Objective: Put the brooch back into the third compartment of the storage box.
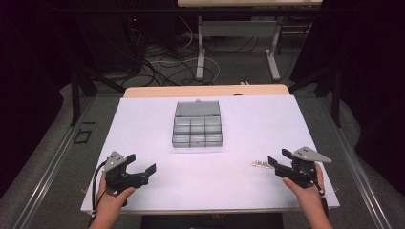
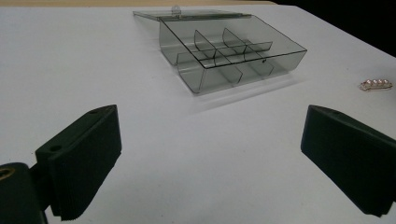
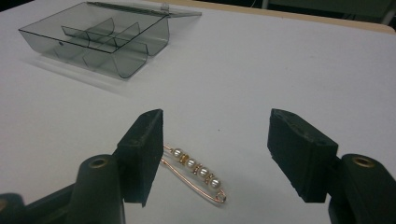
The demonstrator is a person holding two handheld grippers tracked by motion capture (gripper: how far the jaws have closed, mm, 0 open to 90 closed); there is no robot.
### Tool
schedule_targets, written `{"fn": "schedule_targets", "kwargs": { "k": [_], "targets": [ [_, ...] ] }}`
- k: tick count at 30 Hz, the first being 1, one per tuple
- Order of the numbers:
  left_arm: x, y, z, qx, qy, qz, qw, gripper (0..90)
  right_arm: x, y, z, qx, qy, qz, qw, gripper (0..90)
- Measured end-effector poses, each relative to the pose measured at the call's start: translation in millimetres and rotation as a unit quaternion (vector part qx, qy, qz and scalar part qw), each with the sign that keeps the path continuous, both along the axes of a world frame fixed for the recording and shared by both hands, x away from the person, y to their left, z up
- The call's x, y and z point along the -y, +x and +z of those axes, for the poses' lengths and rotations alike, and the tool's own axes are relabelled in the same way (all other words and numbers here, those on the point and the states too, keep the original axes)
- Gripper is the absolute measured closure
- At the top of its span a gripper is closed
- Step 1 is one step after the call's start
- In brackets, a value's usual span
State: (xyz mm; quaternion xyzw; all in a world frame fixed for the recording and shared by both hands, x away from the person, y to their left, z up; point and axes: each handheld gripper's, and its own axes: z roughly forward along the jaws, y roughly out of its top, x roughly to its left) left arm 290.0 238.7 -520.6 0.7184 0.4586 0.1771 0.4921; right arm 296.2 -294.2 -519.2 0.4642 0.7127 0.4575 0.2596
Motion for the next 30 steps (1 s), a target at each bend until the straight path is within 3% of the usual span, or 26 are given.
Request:
{"fn": "schedule_targets", "kwargs": {
  "k": [4, 8, 13, 16, 21, 22, 26, 27, 28, 30],
  "targets": [
    [-0.4, -0.5, -0.2, 0.0, 0.002, 0.002, 1.0, 5.7, -2.7, 2.5, 3.9, -0.01, -0.001, 0.008, 0.9999, 33.4],
    [-1.1, -1.8, -0.4, -0.001, 0.004, 0.003, 1.0, 6.1, -5.7, 5.3, 9.3, -0.004, -0.02, 0.015, 0.9997, 32.5],
    [-2.7, -3.7, 0.1, 0.0, 0.001, 0.006, 1.0, 6.4, -10.0, 11.0, 16.4, -0.016, -0.032, 0.04, 0.9986, 32.6],
    [-3.0, -3.2, -0.3, -0.001, 0.004, 0.005, 1.0, 6.8, -14.3, 15.7, 22.7, -0.02, -0.06, 0.051, 0.9967, 35.8],
    [-2.0, -2.9, -1.0, -0.003, 0.007, 0.004, 1.0, 7.1, -20.2, 24.1, 30.4, -0.037, -0.09, 0.07, 0.9928, 36.7],
    [-2.1, -3.0, -1.0, -0.003, 0.007, 0.004, 1.0, 7.2, -23.8, 28.7, 34.2, -0.043, -0.101, 0.089, 0.99, 39.6],
    [-2.5, -3.6, -1.0, -0.004, 0.006, 0.005, 1.0, 7.5, -30.7, 34.8, 38.5, -0.048, -0.142, 0.112, 0.9823, 43.0],
    [-2.7, -3.6, -1.1, -0.005, 0.006, 0.005, 1.0, 7.5, -30.7, 34.8, 38.5, -0.048, -0.142, 0.112, 0.9823, 43.0],
    [-2.9, -3.4, -1.3, -0.004, 0.006, 0.005, 1.0, 7.7, -34.4, 38.4, 38.7, -0.052, -0.153, 0.124, 0.979, 44.4],
    [-3.0, -3.4, -1.5, -0.005, 0.005, 0.005, 1.0, 7.8, -36.0, 39.8, 39.0, -0.055, -0.159, 0.128, 0.9774, 44.9]
  ]
}}
